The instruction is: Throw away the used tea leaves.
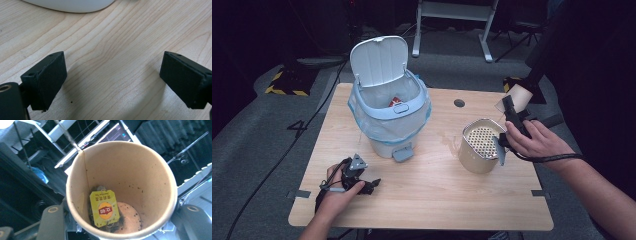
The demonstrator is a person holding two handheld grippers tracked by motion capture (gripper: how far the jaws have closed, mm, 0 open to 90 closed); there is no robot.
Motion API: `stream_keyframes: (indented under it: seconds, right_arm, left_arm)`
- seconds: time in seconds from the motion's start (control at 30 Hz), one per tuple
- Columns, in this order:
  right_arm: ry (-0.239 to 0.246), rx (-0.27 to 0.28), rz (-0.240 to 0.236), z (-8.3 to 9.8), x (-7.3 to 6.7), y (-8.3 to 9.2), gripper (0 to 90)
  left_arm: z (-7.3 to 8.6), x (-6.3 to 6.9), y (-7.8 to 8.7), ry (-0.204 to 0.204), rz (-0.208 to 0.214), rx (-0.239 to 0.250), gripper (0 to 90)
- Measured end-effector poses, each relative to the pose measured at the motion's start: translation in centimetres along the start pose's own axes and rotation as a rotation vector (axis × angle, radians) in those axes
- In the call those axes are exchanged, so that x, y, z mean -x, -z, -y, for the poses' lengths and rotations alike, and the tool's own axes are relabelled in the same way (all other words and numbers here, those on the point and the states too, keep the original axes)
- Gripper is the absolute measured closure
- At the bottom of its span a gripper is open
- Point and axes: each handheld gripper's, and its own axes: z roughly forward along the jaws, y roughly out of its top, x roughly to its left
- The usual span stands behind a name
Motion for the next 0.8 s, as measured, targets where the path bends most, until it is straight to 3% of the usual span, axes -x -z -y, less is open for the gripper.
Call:
stream_keyframes:
  seconds: [0.03,0.07,0.1,0.13,0.23,0.33,0.67,0.8]
  right_arm:
    - [-0.009,-0.018,0.007,-0.1,0.2,0.1,37.6]
    - [0.065,0.021,-0.006,-1.1,0.0,0.2,38.0]
    - [0.084,0.036,0.007,-1.4,-0.1,0.2,38.0]
    - [0.065,0.019,0.006,-1.4,0.1,0.2,38.1]
    - [0.101,0.031,0.012,-1.8,0.2,0.3,38.2]
    - [0.066,0.021,0.009,-1.7,0.4,0.4,38.2]
    - [0.028,0.035,-0.017,-1.6,0.1,0.3,37.8]
    - [-0.014,0.038,-0.016,-1.4,0.0,0.3,37.5]
  left_arm:
    - [0.0,0.0,0.0,0.001,0.001,0.000,7.5]
    - [0.0,0.0,0.0,0.000,0.000,0.000,7.4]
    - [0.0,0.0,0.0,0.000,0.000,0.000,7.4]
    - [0.0,0.0,0.0,0.000,0.000,0.000,7.5]
    - [0.0,0.0,0.0,0.000,0.000,0.000,7.4]
    - [0.0,0.0,0.0,0.000,0.000,0.000,7.5]
    - [0.0,0.0,0.0,0.000,0.001,-0.001,7.4]
    - [0.0,-0.1,0.0,0.003,0.007,-0.002,7.4]
